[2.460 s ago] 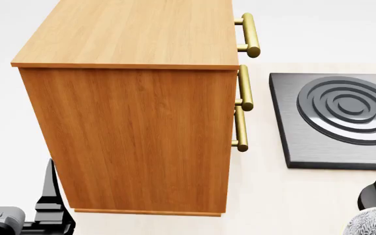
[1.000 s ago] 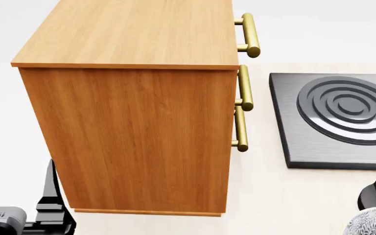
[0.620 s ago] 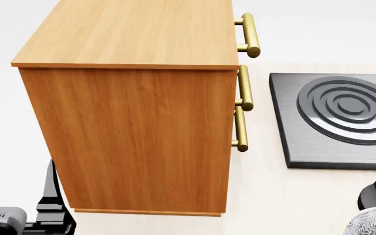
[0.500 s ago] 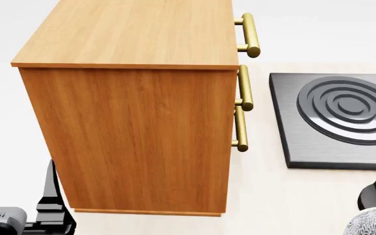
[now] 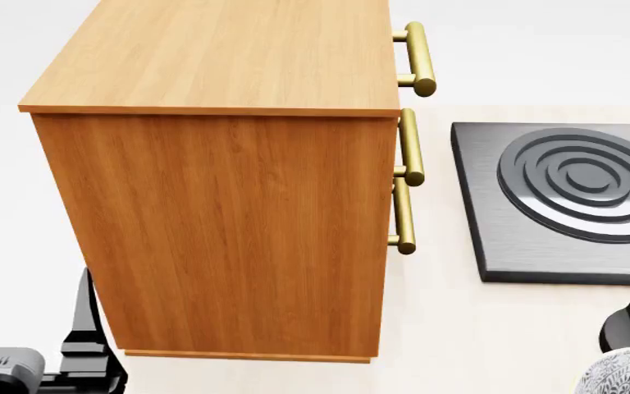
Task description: Put the bowl on the top of the cabinet.
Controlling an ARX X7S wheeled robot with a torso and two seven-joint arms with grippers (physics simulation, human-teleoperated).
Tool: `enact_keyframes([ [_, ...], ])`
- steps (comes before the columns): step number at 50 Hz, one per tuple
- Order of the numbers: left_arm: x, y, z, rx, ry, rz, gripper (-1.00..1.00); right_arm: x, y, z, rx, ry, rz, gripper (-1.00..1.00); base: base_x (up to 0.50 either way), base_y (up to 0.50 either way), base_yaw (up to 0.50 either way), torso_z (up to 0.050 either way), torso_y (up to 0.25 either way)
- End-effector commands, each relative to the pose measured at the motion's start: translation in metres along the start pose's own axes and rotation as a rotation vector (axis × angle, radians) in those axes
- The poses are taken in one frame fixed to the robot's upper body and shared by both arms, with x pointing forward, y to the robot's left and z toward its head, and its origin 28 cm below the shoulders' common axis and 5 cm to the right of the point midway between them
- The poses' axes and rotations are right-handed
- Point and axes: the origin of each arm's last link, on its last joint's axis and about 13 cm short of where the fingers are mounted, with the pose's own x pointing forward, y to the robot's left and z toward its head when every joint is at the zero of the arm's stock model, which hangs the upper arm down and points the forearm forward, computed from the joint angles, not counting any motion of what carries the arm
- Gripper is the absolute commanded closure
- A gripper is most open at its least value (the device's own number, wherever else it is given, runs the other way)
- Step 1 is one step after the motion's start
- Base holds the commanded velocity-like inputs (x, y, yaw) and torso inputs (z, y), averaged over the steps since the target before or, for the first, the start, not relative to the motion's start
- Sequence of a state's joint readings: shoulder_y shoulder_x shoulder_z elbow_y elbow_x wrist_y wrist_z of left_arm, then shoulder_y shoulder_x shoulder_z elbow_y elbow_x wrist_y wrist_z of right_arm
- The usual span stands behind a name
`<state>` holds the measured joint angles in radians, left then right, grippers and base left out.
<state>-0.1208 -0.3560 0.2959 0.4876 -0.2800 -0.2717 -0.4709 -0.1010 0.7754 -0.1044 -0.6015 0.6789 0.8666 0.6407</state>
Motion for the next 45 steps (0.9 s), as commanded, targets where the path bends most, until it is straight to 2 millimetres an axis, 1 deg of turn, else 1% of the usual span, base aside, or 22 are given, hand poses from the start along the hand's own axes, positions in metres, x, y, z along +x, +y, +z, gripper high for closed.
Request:
enact_keyframes([
  [1,-0.0002,0.0,-0.0003,-0.002,0.002,0.001,-1.0,0.0013,0.0,-0.0005,0.001,0.001,-0.004,-1.0,0.0,0.0,0.0,0.0,0.0],
  [45,0.0,0.0004,-0.0015,-0.005,0.005,0.005,-1.0,0.0063,0.0025,-0.0034,0.004,0.007,-0.003,-1.0,0.0,0.0,0.0,0.0,0.0],
])
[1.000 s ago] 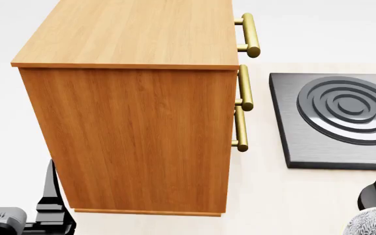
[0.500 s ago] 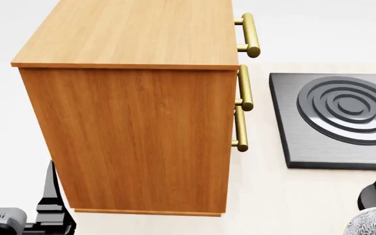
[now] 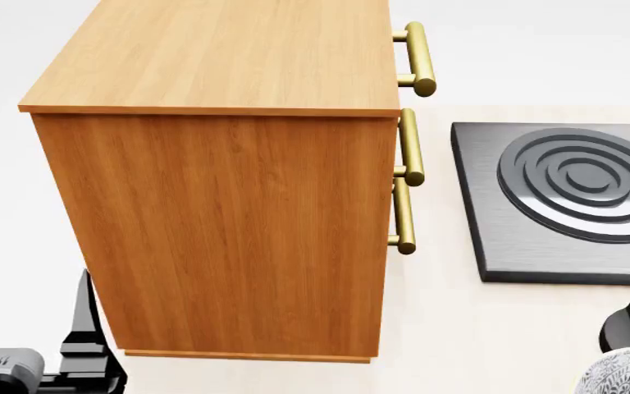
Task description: Put the bowl on the top of the cabinet.
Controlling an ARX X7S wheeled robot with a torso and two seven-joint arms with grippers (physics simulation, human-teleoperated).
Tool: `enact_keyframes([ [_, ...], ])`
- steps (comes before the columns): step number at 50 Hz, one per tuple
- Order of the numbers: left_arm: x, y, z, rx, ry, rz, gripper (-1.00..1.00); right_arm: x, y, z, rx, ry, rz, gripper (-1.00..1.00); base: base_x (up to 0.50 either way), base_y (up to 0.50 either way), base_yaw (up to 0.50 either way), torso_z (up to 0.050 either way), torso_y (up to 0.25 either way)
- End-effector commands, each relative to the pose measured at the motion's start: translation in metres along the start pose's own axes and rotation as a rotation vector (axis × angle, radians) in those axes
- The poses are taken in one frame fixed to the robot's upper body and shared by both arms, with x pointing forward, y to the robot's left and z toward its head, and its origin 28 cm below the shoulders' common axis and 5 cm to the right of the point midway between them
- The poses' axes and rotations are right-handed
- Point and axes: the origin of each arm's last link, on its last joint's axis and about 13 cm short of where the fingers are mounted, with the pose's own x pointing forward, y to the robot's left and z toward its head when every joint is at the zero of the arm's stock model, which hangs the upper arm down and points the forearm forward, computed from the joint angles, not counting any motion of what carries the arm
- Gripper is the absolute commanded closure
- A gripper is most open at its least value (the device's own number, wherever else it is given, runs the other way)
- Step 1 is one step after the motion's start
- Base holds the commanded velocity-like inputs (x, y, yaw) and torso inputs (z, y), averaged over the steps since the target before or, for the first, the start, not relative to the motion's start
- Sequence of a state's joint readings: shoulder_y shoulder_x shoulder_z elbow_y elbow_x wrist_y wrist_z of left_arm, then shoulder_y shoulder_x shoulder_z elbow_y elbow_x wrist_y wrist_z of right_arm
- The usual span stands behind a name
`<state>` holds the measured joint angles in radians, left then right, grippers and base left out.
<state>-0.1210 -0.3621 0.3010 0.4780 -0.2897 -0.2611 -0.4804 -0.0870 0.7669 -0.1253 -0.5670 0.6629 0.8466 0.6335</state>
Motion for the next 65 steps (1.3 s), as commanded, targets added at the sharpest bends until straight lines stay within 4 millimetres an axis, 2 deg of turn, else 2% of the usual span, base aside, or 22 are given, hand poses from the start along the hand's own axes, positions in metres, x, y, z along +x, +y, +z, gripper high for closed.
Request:
enact_keyframes([
  [1,0.0,0.0,0.0004,0.0,0.0,0.0,-1.0,0.0016,0.0006,-0.001,0.002,0.002,0.0,-1.0,0.0,0.0,0.0,0.0,0.0],
  [65,-0.0001,0.0004,0.0005,-0.005,-0.002,0.004,-1.0,0.0077,0.0008,-0.0035,0.003,0.018,-0.019,-1.0,0.0,0.0,0.0,0.0,0.0],
])
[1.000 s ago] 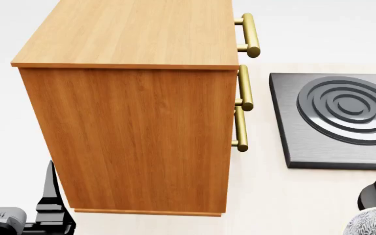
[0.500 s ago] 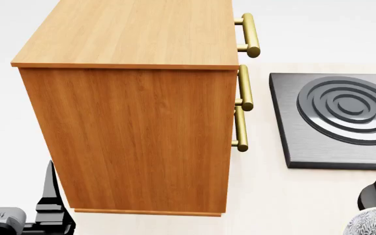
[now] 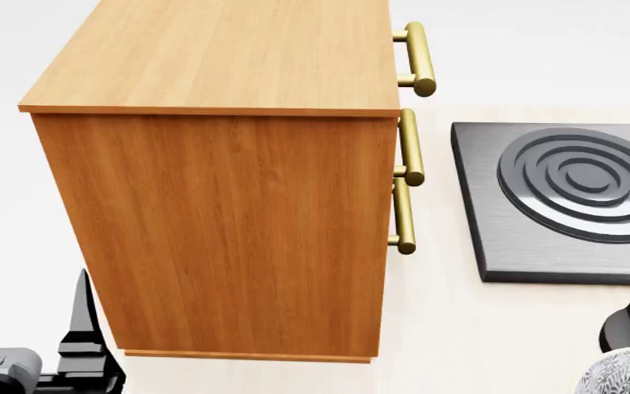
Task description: Put the bowl on the top of the cabinet.
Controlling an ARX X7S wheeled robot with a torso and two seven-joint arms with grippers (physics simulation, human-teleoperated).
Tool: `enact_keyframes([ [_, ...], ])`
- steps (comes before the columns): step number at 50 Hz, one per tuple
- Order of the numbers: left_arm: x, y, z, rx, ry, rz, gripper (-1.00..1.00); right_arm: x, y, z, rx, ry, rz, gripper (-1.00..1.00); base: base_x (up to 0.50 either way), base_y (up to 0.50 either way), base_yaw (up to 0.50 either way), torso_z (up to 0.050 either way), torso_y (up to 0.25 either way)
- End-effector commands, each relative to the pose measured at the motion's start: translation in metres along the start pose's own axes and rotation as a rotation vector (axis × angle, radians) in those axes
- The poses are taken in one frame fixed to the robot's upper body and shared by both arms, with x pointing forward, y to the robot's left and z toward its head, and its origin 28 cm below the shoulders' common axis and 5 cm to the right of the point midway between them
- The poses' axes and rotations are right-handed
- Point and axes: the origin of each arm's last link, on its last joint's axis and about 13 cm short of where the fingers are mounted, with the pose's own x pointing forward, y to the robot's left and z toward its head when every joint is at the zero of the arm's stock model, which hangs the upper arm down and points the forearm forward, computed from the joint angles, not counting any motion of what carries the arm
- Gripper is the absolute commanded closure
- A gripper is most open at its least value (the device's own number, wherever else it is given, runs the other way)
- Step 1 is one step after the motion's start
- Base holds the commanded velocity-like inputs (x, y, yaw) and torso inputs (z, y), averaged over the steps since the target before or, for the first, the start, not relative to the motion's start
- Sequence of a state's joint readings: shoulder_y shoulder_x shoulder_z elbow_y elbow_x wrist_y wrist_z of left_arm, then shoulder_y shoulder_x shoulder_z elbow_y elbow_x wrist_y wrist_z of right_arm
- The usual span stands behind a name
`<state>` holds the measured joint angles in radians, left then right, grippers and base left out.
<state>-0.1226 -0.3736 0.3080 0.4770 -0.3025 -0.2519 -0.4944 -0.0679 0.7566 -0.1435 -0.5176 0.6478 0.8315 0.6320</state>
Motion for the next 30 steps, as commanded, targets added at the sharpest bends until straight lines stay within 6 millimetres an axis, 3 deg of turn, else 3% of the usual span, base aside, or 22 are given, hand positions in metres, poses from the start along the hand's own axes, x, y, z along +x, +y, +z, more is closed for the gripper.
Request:
enact_keyframes([
  [1,0.0,-0.0002,0.0001,0.0,0.0,0.0,-1.0,0.0011,0.0,-0.0003,0.001,0.002,-0.003,-1.0,0.0,0.0,0.0,0.0,0.0],
  [20,-0.0004,-0.0002,0.0005,0.0,-0.001,0.001,-1.0,0.0016,0.0016,-0.002,-0.003,0.005,-0.003,-1.0,0.0,0.0,0.0,0.0,0.0],
  [21,-0.0003,-0.0002,0.0006,0.0,-0.001,0.001,-1.0,0.0017,0.0015,-0.0019,-0.005,0.003,-0.009,1.0,0.0,0.0,0.0,0.0,0.0],
  [30,0.0,0.0007,-0.0001,0.0,0.001,0.005,-1.0,-0.0002,0.0005,0.0005,-0.002,-0.009,-0.009,1.0,0.0,0.0,0.0,0.0,0.0],
])
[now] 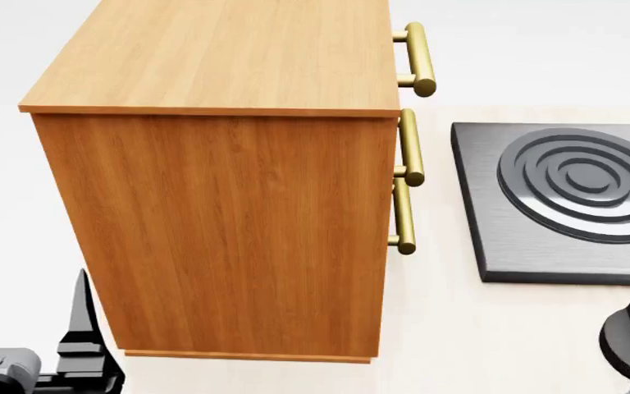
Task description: Put the bowl on the top of the cabinet.
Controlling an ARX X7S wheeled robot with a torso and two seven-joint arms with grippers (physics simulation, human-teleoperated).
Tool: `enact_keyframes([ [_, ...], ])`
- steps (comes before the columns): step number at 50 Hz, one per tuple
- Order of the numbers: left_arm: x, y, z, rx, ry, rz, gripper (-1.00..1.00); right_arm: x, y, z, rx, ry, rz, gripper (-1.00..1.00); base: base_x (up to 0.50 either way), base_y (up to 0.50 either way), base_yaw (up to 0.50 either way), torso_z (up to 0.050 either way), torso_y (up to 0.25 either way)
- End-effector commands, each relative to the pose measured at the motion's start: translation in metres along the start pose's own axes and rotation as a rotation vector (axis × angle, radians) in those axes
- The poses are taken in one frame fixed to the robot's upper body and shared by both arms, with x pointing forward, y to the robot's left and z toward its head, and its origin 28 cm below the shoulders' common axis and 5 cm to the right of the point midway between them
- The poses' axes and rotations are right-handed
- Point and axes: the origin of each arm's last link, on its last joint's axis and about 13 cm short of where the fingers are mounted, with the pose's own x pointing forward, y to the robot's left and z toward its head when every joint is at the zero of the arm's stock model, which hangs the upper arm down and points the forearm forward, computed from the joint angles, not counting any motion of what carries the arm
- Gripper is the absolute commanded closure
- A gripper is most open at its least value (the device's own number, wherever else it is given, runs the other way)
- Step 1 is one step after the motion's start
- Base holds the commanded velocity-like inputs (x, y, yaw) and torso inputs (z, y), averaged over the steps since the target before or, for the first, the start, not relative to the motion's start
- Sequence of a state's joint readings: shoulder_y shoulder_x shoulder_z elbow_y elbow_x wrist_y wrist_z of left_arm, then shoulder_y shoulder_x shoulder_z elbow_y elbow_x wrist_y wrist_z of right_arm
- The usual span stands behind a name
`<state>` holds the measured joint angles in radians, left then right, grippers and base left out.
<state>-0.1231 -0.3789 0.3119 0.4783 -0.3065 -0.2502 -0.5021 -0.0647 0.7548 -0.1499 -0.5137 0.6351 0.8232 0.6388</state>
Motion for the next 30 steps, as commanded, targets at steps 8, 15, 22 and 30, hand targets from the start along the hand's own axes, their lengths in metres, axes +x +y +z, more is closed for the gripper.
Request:
enact_keyframes([
  [8,0.0,0.001,-0.001,0.0,0.003,0.005,-1.0,-0.009,-0.005,0.017,0.003,-0.05,0.0,1.0,0.0,0.0,0.0,0.0,0.0],
  [15,0.0,0.001,-0.001,-0.002,0.002,0.006,-1.0,-0.021,-0.01,0.053,0.017,-0.131,0.011,1.0,0.0,0.0,0.0,0.0,0.0],
  [22,-0.001,0.002,0.0,-0.002,0.0,0.007,-1.0,-0.032,-0.019,0.096,0.042,-0.199,0.037,1.0,0.0,0.0,0.0,0.0,0.0],
  [30,0.0,0.001,0.001,-0.006,0.002,0.005,-1.0,-0.044,-0.029,0.135,0.04,-0.264,0.045,1.0,0.0,0.0,0.0,0.0,0.0],
])
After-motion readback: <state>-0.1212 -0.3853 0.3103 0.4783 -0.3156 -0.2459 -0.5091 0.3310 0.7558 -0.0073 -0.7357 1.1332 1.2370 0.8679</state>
